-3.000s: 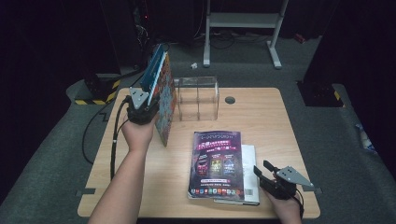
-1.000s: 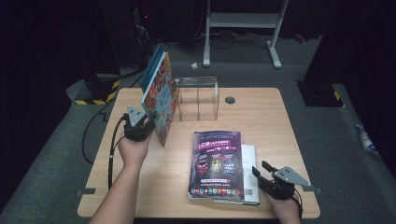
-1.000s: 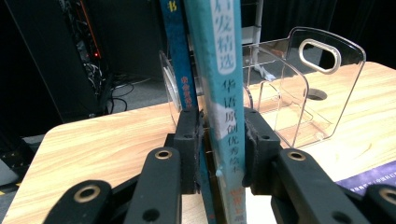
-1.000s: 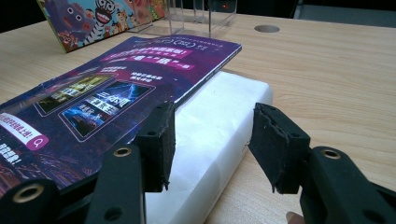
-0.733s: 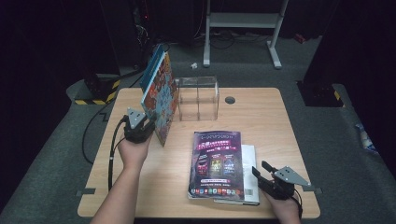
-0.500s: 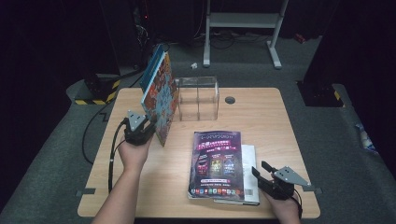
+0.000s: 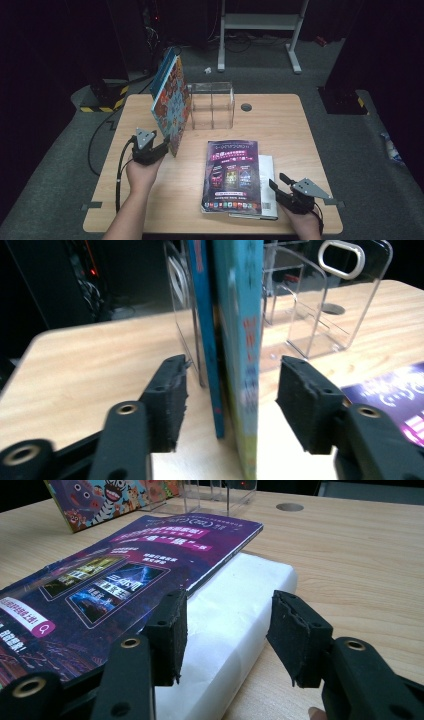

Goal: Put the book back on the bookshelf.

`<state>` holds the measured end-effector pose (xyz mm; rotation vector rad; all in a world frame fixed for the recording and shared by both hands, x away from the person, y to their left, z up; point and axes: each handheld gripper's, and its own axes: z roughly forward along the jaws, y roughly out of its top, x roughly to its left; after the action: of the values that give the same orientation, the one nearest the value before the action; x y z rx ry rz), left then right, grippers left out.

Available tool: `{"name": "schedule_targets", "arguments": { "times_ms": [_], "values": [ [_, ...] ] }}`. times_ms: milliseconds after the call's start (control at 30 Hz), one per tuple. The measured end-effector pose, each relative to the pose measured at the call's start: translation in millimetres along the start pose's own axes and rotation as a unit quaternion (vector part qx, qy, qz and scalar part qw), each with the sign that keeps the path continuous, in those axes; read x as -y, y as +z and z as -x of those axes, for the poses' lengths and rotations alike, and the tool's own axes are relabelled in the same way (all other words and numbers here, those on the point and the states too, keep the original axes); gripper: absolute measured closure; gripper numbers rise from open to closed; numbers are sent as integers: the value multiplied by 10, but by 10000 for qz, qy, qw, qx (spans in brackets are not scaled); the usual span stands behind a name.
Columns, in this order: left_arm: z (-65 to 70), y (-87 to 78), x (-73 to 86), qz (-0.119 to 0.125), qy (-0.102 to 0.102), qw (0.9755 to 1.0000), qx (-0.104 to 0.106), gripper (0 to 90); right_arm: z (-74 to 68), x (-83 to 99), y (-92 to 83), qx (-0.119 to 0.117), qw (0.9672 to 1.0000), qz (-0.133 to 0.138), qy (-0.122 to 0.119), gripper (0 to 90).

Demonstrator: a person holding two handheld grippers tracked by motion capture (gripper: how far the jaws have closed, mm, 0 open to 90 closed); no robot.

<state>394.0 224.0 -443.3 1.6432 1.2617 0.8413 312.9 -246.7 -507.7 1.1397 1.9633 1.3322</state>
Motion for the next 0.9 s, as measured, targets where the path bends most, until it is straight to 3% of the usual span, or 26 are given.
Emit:
{"name": "schedule_targets", "arguments": {
  "times_ms": [100, 300, 433, 467, 633, 767, 900],
  "values": [
    [22, -25, 57, -50, -44, 10000, 0, 375, -5, 0, 0, -1, 10000, -8, 5, 494],
    [117, -106, 272, -147, -37, 9995, 294, 354, -14, 3, 9, -23, 10000, -32, -23, 498],
    [225, -177, 461, -155, 91, 9981, 593, 334, -22, 5, 13, -35, 10000, -29, -35, 500],
    [253, -196, 494, -162, 178, 9978, 617, 330, -21, 5, 15, -44, 10000, -28, -46, 500],
    [340, -262, 585, -186, 234, 9967, 754, 326, -27, 7, 20, -85, 9999, -53, -56, 506],
    [449, -306, 683, -322, 350, 9940, 982, 326, -34, 1, 31, -107, 9999, -77, -19, 491],
    [512, -319, 737, -378, 422, 9926, 1077, 317, -34, -3, 37, -167, 9998, -92, -33, 483]
  ]
}}
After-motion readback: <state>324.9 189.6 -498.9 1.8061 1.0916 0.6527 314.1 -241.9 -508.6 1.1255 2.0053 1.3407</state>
